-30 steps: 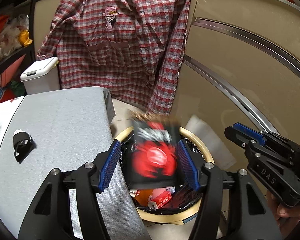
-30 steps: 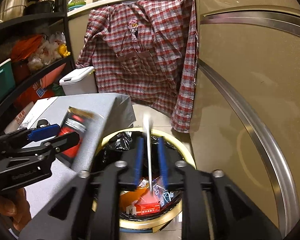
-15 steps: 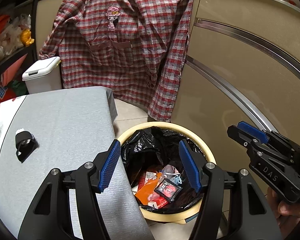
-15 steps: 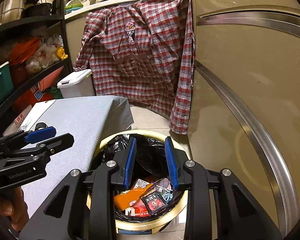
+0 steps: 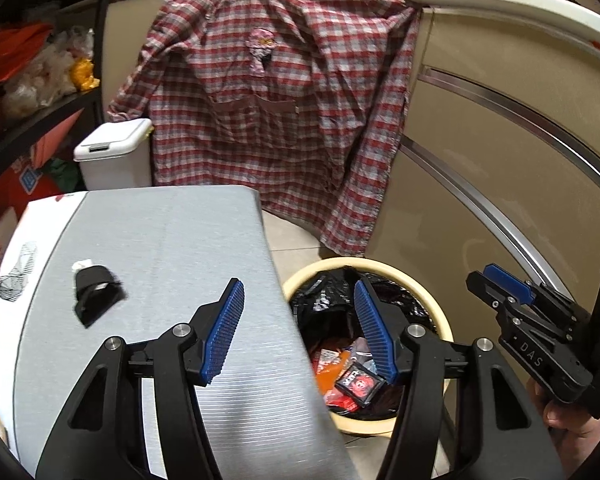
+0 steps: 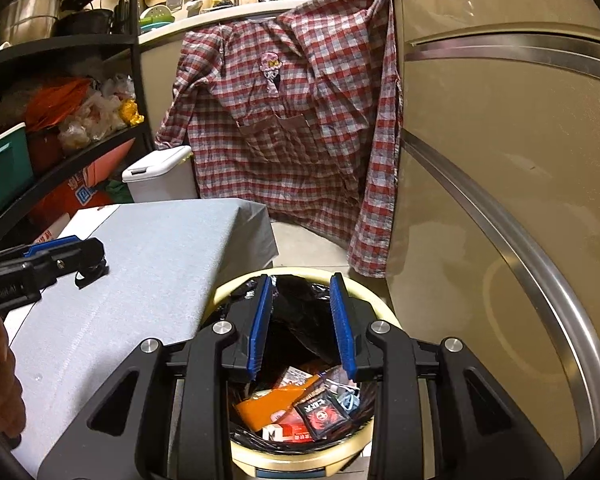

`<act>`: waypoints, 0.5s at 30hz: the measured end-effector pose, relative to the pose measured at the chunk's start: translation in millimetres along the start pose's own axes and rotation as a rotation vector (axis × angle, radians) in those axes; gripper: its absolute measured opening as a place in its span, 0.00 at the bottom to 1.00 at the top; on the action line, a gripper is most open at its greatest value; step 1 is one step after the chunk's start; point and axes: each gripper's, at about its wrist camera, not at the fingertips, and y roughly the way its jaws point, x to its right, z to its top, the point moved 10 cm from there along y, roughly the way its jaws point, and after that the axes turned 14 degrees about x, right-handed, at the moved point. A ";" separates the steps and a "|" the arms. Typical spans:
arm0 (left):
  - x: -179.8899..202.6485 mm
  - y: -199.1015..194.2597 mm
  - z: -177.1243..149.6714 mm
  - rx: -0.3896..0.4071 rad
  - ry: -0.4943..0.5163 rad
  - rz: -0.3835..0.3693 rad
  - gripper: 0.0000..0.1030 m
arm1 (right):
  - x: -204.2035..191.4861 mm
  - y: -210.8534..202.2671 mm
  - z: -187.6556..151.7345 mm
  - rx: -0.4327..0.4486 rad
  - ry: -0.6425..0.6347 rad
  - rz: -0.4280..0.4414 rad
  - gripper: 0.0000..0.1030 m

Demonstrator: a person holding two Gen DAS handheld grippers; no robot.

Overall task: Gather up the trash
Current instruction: 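Move both tools back over the table toward the black strap and tissue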

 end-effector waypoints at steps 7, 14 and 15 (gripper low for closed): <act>-32.4 -14.6 6.0 0.015 -0.007 0.028 0.55 | -30.2 1.7 -1.0 0.018 0.027 0.036 0.30; -68.1 -33.1 17.7 0.038 -0.026 0.068 0.55 | -84.0 -2.4 9.1 0.068 0.017 0.079 0.30; -72.7 -35.5 19.2 0.039 -0.028 0.076 0.54 | -90.6 -2.6 8.9 0.066 0.020 0.089 0.30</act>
